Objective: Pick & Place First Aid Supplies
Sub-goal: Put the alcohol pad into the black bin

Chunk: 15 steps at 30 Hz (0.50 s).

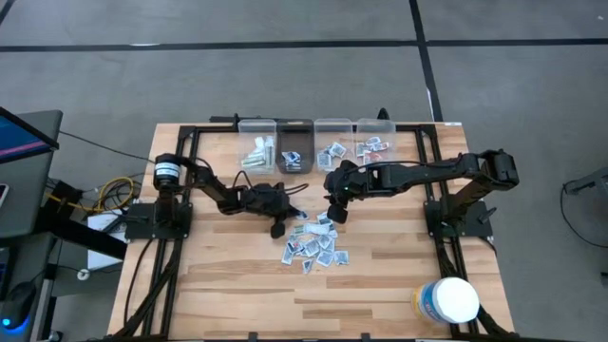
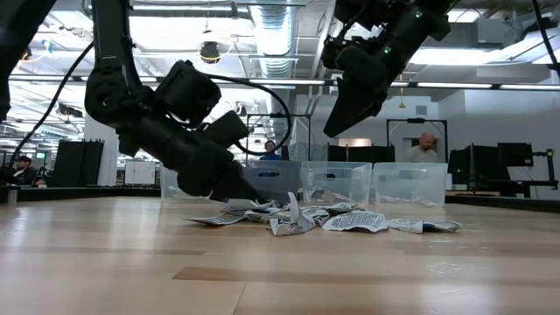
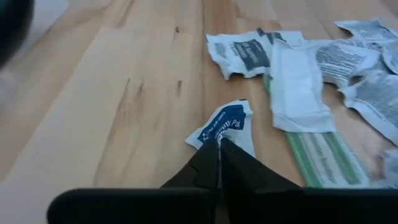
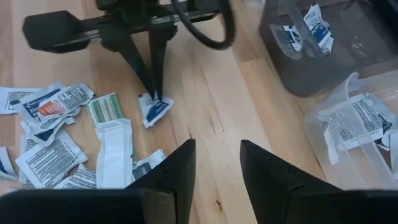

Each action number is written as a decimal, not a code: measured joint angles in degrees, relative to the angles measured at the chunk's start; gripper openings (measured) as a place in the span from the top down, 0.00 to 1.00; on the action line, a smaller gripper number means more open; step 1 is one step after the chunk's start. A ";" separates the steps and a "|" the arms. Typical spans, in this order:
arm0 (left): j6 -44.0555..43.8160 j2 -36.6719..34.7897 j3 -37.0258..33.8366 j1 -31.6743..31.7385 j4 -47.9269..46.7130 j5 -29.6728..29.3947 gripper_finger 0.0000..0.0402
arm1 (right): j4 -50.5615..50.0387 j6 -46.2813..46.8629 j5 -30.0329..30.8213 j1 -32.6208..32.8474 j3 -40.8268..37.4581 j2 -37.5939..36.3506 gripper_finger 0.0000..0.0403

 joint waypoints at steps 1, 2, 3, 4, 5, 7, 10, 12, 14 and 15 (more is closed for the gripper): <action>0.00 -0.69 -0.06 -0.18 -0.71 -0.14 0.96 | -0.02 0.00 0.00 -0.02 0.00 0.00 0.70; 0.06 -1.46 -0.10 -0.27 -1.21 -0.39 0.96 | -0.04 0.00 0.00 -0.02 0.00 0.00 0.70; 0.26 -2.40 -0.28 -0.28 -1.56 -0.49 0.97 | -0.04 0.00 0.00 0.00 0.00 0.00 0.70; 0.77 -3.30 -0.34 -0.28 -2.37 -0.85 0.97 | -0.04 0.00 0.00 0.00 0.00 0.00 0.70; 1.71 -4.35 -0.36 -0.28 -3.15 -1.48 0.98 | -0.04 0.00 0.00 0.00 0.00 0.00 0.70; 4.26 -7.21 -0.37 -0.25 -3.86 -2.80 0.98 | -0.04 0.00 0.00 -0.02 0.00 0.00 0.70; 8.04 -11.67 -0.26 -0.24 -5.55 -5.81 0.97 | -0.05 0.00 0.00 -0.02 0.00 0.00 0.70; 10.31 -14.52 -0.26 -0.26 -6.57 -8.15 0.96 | -0.04 0.00 0.00 -0.02 0.00 0.01 0.70; 12.34 -17.39 -0.24 -0.26 -6.63 -10.26 0.96 | 0.04 0.00 0.00 -0.02 0.00 0.02 0.70; 13.42 -18.63 -0.24 -0.24 -6.65 -11.26 0.97 | 0.04 0.00 0.00 -0.02 0.00 0.02 0.70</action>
